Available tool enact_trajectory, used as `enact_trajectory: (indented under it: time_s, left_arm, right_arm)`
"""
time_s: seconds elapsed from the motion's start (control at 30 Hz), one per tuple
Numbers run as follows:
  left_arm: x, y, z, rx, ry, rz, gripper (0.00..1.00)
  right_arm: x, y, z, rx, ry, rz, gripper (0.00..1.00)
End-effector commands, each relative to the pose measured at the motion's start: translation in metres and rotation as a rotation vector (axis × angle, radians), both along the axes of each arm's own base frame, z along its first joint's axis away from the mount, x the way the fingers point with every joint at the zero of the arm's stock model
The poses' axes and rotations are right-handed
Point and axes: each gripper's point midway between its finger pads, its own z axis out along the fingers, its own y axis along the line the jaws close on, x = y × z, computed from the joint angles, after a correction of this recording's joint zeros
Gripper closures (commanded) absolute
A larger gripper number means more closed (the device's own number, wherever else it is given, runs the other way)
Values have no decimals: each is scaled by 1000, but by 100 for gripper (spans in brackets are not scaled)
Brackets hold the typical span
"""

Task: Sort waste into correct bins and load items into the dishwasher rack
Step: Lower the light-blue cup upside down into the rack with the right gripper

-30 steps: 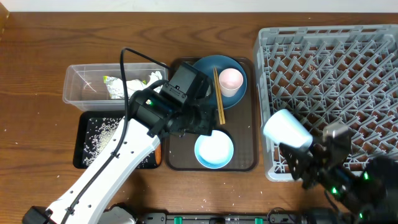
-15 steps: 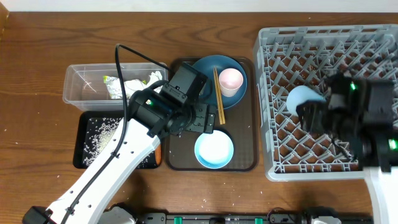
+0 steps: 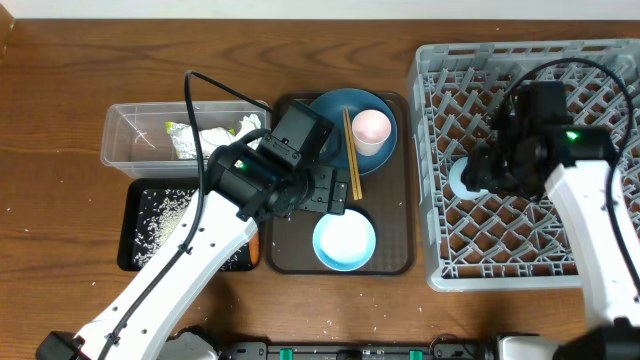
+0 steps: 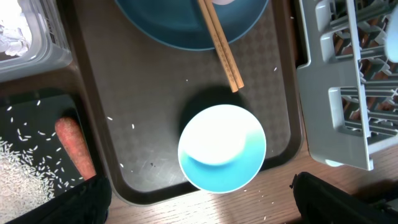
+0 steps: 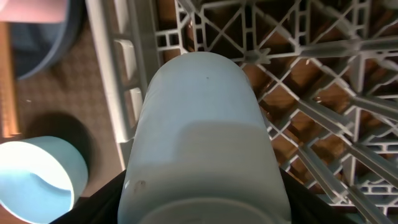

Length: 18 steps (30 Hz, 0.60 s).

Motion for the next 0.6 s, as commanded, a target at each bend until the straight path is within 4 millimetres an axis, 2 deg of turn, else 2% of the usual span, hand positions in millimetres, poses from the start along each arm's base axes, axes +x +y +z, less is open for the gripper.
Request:
enact_trajectory:
  time_s: [0.0, 0.13, 0.23, 0.3, 0.47, 0.57]
  left_arm:
    - [1, 3, 0, 13, -9, 5, 4]
    - [1, 3, 0, 13, -9, 5, 4]
    - [1, 3, 0, 13, -9, 5, 4]
    - [1, 3, 0, 12, -9, 5, 3]
    - [1, 3, 0, 12, -9, 5, 3]
    - [1, 3, 0, 13, -9, 5, 3]
  right_arm:
    - [4, 4, -8, -13, 23, 44, 61]
    - [3, 8, -20, -14, 64, 57, 60]
    - [2, 9, -25, -16, 81, 59, 55]
    - [1, 8, -27, -16, 88, 59, 48]
    - [1, 8, -27, -18, 88, 66, 20]
    - [1, 8, -27, -17, 89, 66, 8]
